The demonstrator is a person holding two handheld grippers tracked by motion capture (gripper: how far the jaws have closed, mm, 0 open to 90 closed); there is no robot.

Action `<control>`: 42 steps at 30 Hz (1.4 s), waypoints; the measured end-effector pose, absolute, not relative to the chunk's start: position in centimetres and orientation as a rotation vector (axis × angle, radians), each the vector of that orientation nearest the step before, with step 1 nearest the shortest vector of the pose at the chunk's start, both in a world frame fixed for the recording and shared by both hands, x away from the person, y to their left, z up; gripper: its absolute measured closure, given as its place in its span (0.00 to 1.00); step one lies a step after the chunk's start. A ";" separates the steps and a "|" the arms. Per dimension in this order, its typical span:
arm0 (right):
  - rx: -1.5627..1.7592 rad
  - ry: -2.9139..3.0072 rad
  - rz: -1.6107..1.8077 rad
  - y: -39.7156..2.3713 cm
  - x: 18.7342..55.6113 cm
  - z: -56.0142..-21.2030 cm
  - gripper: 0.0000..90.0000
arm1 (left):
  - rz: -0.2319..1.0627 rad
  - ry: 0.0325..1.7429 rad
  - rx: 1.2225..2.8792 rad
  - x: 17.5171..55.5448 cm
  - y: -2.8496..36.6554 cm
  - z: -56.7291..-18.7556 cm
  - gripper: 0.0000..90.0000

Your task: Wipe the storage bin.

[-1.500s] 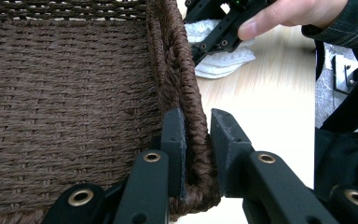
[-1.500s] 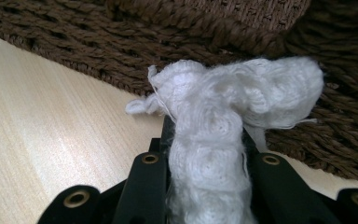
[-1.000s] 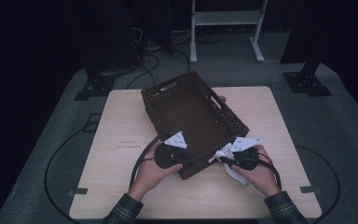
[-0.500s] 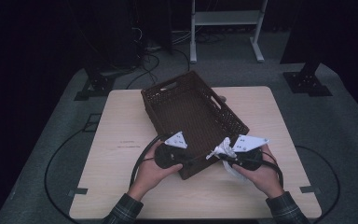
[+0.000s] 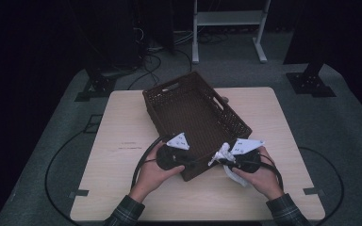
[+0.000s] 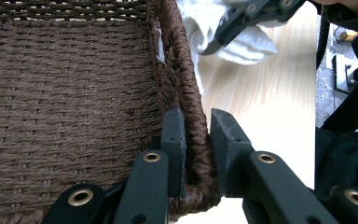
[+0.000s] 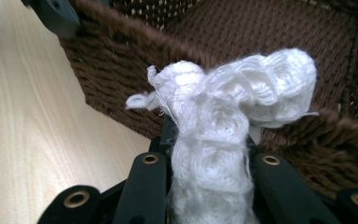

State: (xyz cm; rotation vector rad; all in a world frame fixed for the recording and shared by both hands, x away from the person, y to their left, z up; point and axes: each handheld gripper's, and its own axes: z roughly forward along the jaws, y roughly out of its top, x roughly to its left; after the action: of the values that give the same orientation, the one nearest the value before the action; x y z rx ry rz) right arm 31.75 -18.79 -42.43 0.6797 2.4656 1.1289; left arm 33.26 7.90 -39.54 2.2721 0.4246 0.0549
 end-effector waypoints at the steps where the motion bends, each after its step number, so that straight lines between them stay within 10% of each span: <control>1: 0.686 2.471 1.122 -18.7 31.8 -42.7 0.82 | 0.054 0.424 2.272 33.3 7.9 -39.5 0.84; 24: 0.728 2.628 0.959 -17.2 32.9 -47.8 0.82 | 0.054 0.427 2.272 33.2 7.9 -39.6 0.84; 42: 0.627 2.492 1.141 -16.9 30.9 -42.5 0.82 | 0.051 0.428 2.270 33.3 7.9 -39.5 0.84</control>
State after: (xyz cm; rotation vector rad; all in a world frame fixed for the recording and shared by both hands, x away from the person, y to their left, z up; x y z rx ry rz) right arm 30.89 -16.89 -42.55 0.6275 2.4919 1.1411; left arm 33.28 7.90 -39.54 2.2699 0.4278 0.0512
